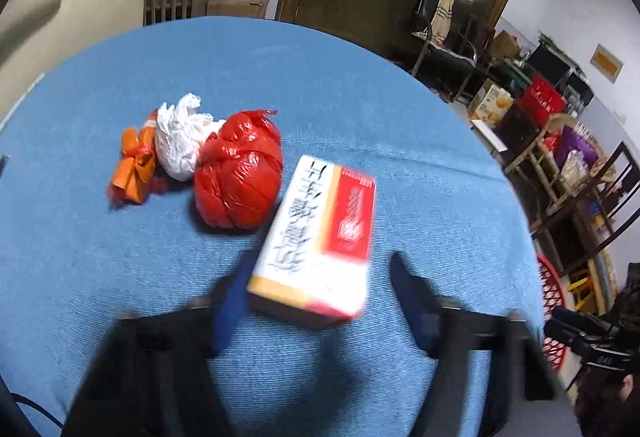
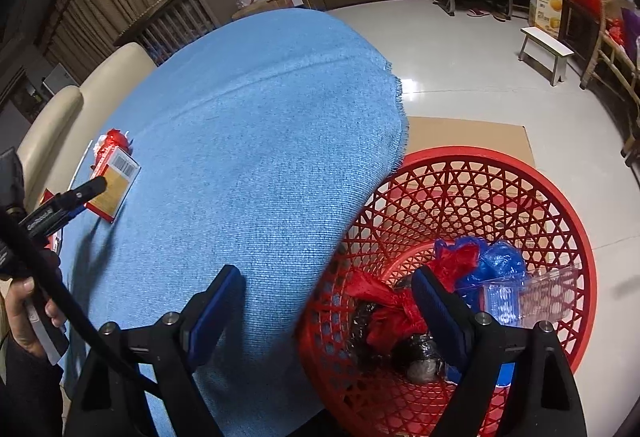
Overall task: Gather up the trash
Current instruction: 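Grasp the white-and-red medicine box with the left gripper and lift it, then grasp the red plastic bag with the right gripper while the left gripper holds the box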
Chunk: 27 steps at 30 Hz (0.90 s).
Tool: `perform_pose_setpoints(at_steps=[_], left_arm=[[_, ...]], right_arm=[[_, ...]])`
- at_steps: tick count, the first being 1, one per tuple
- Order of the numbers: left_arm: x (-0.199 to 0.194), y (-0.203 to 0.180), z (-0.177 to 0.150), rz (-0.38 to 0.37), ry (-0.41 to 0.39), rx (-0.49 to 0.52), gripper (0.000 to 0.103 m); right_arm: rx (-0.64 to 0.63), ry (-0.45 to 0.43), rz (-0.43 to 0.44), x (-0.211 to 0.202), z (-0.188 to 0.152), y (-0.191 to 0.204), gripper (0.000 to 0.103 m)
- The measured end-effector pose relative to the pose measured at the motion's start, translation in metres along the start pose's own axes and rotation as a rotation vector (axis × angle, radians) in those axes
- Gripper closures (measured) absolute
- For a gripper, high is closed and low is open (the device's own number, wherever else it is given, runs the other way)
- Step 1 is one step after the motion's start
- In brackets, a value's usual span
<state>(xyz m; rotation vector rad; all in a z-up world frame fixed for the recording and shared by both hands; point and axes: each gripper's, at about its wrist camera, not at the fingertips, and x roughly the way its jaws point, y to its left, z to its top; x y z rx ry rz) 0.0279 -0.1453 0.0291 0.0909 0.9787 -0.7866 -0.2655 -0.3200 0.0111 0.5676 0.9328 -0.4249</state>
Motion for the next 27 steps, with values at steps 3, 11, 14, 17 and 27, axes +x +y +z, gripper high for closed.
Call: perform_pose_setpoints(at_steps=[3,11,14,17,27], left_arm=[[-0.01,0.002,-0.018,-0.008,-0.016,-0.036,0.053],[-0.068,0.01,-0.051,0.101,-0.129,-0.093,0.053],[-0.083,0.021,-0.065,0.186,-0.155,-0.135,0.053],[-0.088,0.034,-0.076,0.252,-0.165,-0.184,0.053],[-0.097,0.061,-0.093,0.353,-0.179,-0.25,0.053]], right_arm=[[-0.007,-0.003,-0.001,-0.002,0.0,0.002,0.014],[-0.038,-0.01,0.02,-0.001,0.009,0.022,0.014],[-0.071,-0.01,0.039,0.002,0.013,0.04,0.014],[-0.112,-0.012,0.063,0.006,0.018,0.064,0.014],[-0.238,-0.024,0.162,0.035,0.044,0.166,0.014]])
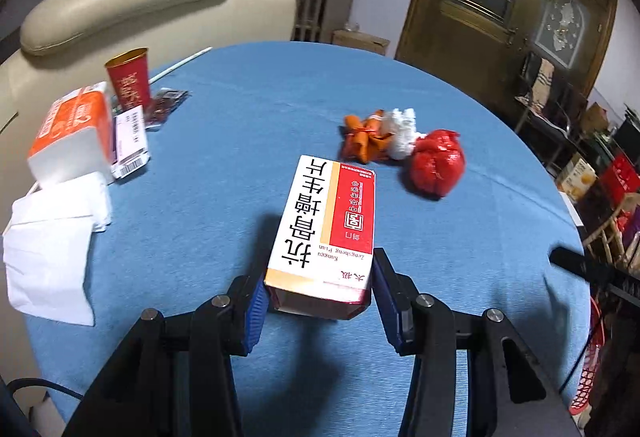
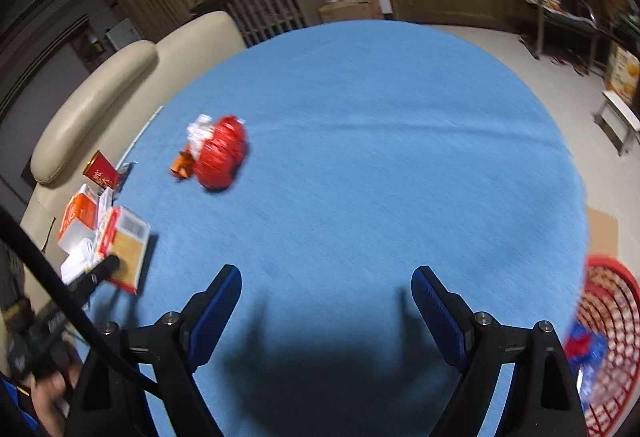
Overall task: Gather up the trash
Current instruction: 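Grasp the red plastic bag with the right gripper while the left gripper holds the box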
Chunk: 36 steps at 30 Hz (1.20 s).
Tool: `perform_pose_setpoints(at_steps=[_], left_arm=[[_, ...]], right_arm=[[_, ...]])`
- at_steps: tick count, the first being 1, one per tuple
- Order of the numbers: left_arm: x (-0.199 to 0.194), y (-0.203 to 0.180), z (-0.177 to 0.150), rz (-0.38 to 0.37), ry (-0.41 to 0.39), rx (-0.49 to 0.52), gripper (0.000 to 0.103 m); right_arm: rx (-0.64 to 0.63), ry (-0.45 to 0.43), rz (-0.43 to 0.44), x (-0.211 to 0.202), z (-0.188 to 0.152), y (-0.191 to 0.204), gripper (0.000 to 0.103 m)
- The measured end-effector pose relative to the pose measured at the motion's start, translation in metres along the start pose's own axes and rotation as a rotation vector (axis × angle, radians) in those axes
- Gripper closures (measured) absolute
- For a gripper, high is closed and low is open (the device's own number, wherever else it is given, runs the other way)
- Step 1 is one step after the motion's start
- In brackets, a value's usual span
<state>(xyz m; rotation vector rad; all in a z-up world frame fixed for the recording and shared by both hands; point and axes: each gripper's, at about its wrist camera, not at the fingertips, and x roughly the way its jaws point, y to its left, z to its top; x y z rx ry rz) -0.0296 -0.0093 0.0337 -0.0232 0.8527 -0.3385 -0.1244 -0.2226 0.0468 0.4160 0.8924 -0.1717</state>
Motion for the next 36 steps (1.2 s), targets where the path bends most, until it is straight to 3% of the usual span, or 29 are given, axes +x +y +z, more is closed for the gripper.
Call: perform_pose_setpoints(at_steps=[5,9,14,16,18,19,23,24,36], left_arm=[[-0.007,0.016,-0.002,0.017,0.005,-0.031,0.053],[-0.009,0.023,-0.001,0.016,0.007,-0.045,0.053],[-0.009,0.027,-0.002,0.013,0.016,-0.054,0.053],[-0.009,0.028,-0.002,0.013,0.019,-0.057,0.053],[-0.008,0.029,-0.003,0.016,0.022,-0.058,0.053],[-0.008,0.029,-0.003,0.014,0.024,-0.06,0.053],[-0.009,0.029,-0.003,0.013,0.024,-0.06,0.053],[-0.01,0.029,-0.003,0.013,0.024,-0.06,0.053],[-0.022,0.01,-0.009,0.018,0.013,-0.03,0.053]], right_arm=[[-0.046,-0.019,0.039,0.032,0.025,0.04,0.014],[-0.05,-0.019,0.118,0.058,0.043,0.064,0.014],[-0.08,-0.038,0.117,0.085,0.058,0.088,0.015],[-0.077,-0.033,0.114,0.095,0.064,0.094,0.02],[-0.081,-0.022,0.103,0.105,0.07,0.1,0.041],[-0.087,-0.014,0.09,0.108,0.072,0.101,0.046],[-0.116,0.034,0.038,0.131,0.077,0.109,0.047],[-0.123,0.039,0.032,0.133,0.076,0.11,0.056],[-0.205,-0.003,0.012,0.076,0.034,0.092,0.058]])
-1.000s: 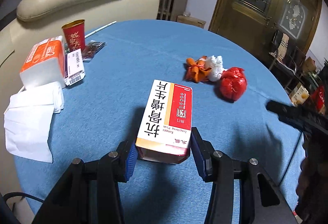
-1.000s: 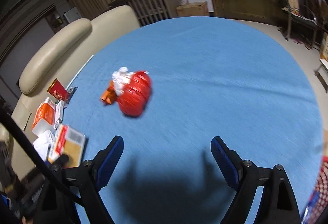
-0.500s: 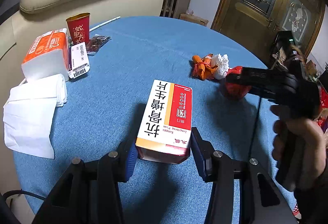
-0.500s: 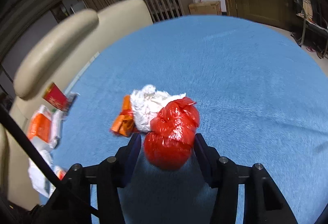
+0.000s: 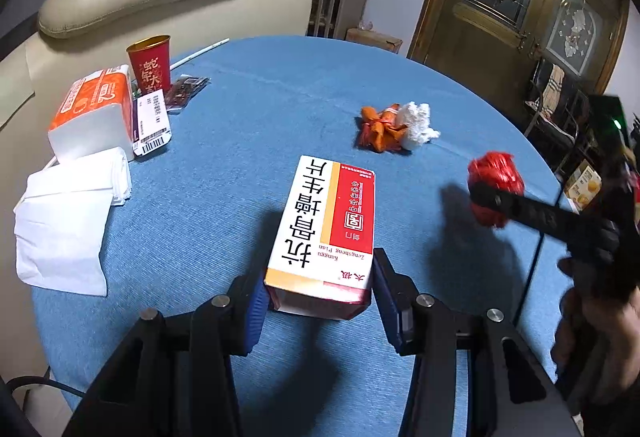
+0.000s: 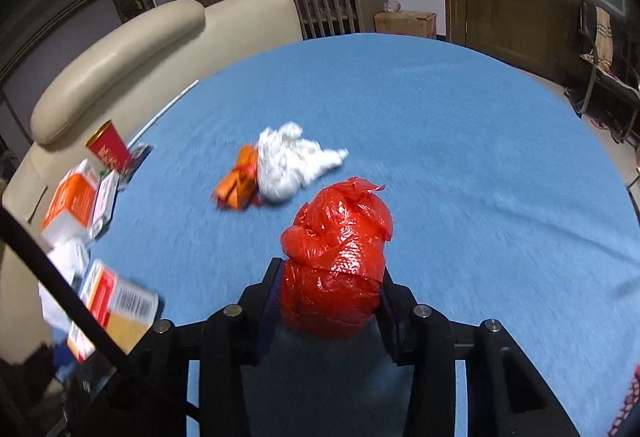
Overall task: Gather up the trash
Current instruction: 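Grasp the red plastic bag with the right gripper while the left gripper holds the box, then carry the medicine box and red bag over the red wastebasket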
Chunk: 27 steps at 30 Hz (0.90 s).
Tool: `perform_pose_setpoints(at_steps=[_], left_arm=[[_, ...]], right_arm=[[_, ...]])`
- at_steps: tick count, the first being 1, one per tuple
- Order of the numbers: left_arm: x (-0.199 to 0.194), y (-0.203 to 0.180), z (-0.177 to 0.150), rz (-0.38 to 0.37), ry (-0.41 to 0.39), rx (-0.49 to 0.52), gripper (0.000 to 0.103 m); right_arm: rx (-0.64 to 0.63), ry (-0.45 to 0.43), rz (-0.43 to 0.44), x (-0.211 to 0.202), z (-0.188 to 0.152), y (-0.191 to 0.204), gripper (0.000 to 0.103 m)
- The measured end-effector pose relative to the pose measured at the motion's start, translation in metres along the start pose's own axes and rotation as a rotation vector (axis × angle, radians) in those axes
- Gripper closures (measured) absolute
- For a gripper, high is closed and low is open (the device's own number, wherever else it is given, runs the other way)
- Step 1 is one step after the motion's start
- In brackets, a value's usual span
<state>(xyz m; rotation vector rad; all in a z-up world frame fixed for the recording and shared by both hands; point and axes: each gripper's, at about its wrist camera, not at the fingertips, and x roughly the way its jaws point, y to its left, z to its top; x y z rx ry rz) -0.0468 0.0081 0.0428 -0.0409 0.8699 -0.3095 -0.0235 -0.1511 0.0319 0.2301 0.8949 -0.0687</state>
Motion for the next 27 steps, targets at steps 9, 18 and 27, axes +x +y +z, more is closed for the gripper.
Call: perform_pose_setpoints(at_steps=[9,18,27], left_arm=[[-0.018,-0.027,-0.008,-0.036,-0.011,0.044,0.053],[-0.03,-0.041,-0.014,-0.048,-0.017,0.072,0.053],[-0.038,-0.043,-0.017,-0.028,-0.016,0.078,0.053]], right_arm=[[0.026,-0.004,-0.028,-0.036,-0.045,-0.014,0.058],[0.048,-0.012,-0.041,-0.064,-0.069,-0.022,0.058],[0.054,-0.018,-0.029,-0.079,-0.088,-0.022,0.058]])
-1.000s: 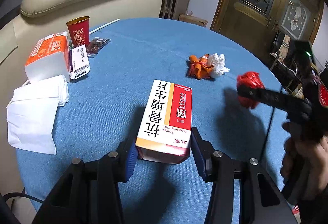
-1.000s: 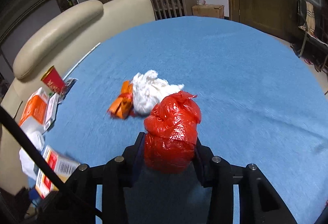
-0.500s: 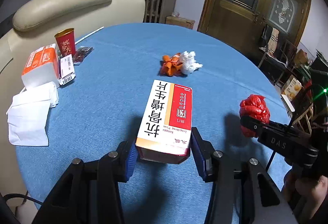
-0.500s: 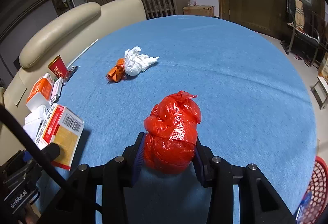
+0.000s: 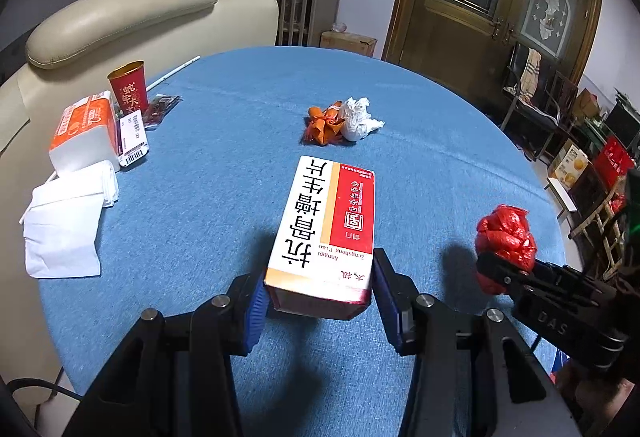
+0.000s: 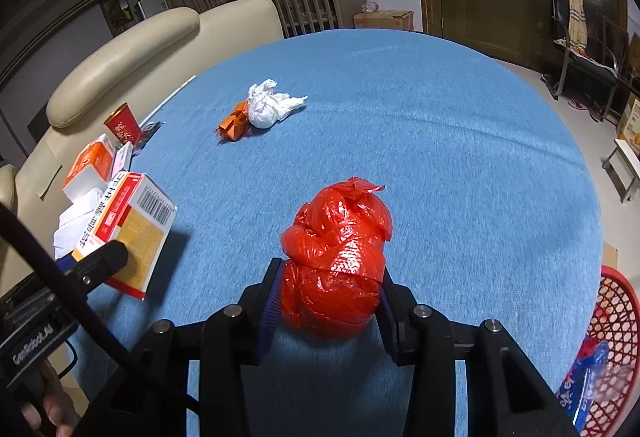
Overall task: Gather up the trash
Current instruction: 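Carry the medicine box and red bag over the red wastebasket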
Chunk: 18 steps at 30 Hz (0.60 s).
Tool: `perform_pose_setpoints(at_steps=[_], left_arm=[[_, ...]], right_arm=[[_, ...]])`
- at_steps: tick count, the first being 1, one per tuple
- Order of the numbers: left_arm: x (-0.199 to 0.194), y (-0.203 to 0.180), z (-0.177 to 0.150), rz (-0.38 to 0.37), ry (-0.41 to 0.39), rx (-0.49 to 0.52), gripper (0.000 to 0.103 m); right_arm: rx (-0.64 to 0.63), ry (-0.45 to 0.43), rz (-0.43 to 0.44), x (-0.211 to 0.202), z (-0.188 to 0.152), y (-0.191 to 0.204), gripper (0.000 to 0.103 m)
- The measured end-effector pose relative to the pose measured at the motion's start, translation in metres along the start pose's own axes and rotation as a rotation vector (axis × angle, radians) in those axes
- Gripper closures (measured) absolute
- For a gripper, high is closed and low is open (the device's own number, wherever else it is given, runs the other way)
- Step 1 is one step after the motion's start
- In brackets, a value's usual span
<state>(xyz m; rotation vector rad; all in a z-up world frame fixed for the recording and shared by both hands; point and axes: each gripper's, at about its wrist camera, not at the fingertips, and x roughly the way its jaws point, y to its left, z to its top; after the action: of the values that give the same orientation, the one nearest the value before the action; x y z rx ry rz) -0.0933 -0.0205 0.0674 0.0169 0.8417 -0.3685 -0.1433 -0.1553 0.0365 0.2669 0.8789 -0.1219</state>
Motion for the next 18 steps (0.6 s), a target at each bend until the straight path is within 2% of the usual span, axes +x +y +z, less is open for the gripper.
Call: perform_pose_setpoints(at_steps=[18], left_arm=[[-0.018,-0.006,-0.005,-0.004,-0.016,0.01,0.053]], right_arm=[[0.023,-0.04,0.01,-0.046,-0.025,-0.006,0.058]])
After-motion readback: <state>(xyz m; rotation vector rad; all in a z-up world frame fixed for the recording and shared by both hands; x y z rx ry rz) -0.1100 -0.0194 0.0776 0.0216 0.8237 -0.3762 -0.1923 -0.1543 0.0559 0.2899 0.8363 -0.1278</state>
